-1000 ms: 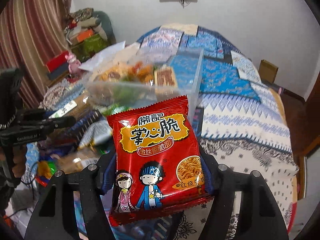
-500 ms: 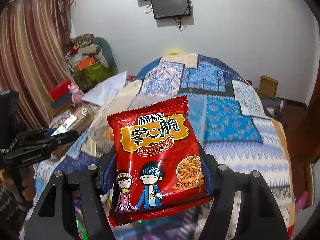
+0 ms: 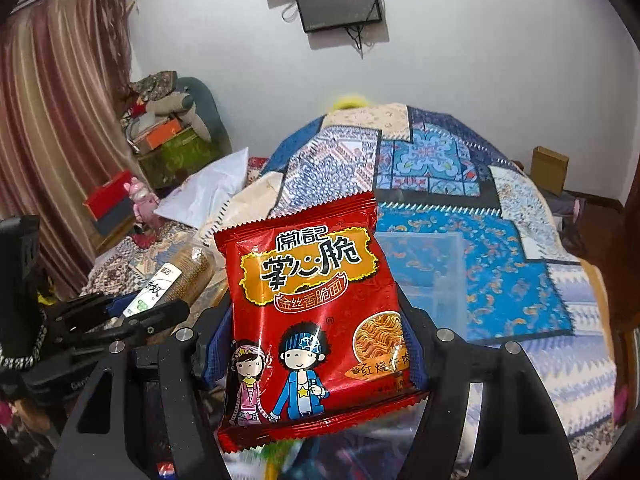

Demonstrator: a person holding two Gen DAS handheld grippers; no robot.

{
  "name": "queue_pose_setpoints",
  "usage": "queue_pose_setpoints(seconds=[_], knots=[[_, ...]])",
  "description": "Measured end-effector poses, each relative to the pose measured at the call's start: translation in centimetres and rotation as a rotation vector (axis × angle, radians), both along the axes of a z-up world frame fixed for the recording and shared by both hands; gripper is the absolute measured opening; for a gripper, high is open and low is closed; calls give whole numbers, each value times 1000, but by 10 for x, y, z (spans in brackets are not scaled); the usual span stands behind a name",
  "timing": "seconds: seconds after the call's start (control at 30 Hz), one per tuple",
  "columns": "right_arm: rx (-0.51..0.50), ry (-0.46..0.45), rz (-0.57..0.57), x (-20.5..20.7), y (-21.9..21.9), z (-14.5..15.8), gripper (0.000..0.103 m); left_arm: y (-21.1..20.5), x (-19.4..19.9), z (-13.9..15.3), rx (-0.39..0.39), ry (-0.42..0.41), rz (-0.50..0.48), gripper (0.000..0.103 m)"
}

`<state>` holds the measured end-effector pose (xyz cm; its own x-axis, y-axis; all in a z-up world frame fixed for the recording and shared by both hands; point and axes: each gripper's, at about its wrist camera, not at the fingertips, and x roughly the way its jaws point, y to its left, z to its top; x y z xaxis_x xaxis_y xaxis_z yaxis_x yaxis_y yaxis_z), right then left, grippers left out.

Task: Organize snacks
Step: 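Release the red chip bag and cookie roll into the clear box with both tools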

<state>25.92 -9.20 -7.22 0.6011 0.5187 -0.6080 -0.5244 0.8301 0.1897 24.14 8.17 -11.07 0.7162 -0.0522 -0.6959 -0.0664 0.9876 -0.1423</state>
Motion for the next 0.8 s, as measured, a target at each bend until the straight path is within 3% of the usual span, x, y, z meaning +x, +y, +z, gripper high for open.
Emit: queue_pose_setpoints(seconds=[0.2, 0.37, 0.57, 0.7, 0.8], knots=[[-15, 46, -11, 14, 12, -20, 67, 0, 15, -11, -2, 17, 4, 38], [-54, 87, -35, 21, 13, -31, 72, 0, 9, -1, -20, -12, 21, 39], [-58, 99, -34, 13, 0, -21, 79, -3, -11, 15, -14, -16, 1, 42], [-64, 58, -22, -8, -13, -3, 79, -7, -36, 26, 3, -30, -9, 61], [-70, 34, 4, -29, -21, 6, 80, -13, -59, 30, 31, -29, -26, 61]])
